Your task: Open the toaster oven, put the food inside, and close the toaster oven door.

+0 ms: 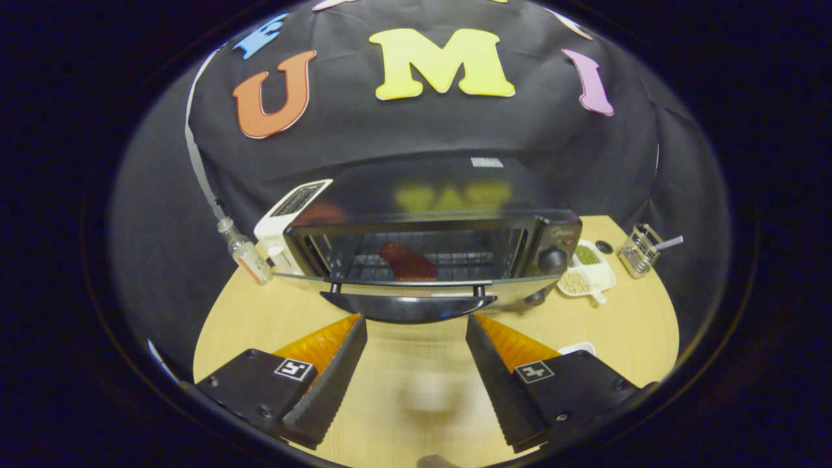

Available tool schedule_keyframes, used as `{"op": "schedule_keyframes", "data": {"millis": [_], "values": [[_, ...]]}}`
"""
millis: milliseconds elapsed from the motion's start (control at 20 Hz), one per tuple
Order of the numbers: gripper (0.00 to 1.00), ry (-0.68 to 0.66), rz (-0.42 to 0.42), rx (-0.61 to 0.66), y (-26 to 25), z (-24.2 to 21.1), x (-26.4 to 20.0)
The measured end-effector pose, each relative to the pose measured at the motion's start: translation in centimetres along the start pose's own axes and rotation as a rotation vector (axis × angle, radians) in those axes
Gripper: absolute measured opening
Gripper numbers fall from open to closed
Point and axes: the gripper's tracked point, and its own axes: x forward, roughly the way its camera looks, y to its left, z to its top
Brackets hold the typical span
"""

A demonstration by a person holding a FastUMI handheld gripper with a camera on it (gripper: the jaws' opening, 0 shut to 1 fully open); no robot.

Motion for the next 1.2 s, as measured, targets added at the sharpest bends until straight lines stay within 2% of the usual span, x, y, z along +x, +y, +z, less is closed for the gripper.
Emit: {"op": "schedule_keyframes", "data": {"millis": [150,300,550,800,1050,1200], "values": [[0.94,-0.059,-0.001,-0.007,0.5,2.9,0.8],[0.95,-0.083,0.004,-0.020,0.1,3.7,-0.3],[0.95,-0.147,-0.019,-0.030,-2.4,5.5,-4.8],[0.95,-0.285,-0.067,-0.038,-8.1,9.6,-13.8],[0.95,-0.478,-0.114,-0.005,-15.3,14.3,-25.7],[1.00,-0.597,-0.147,-0.030,-19.3,16.0,-31.2]]}}
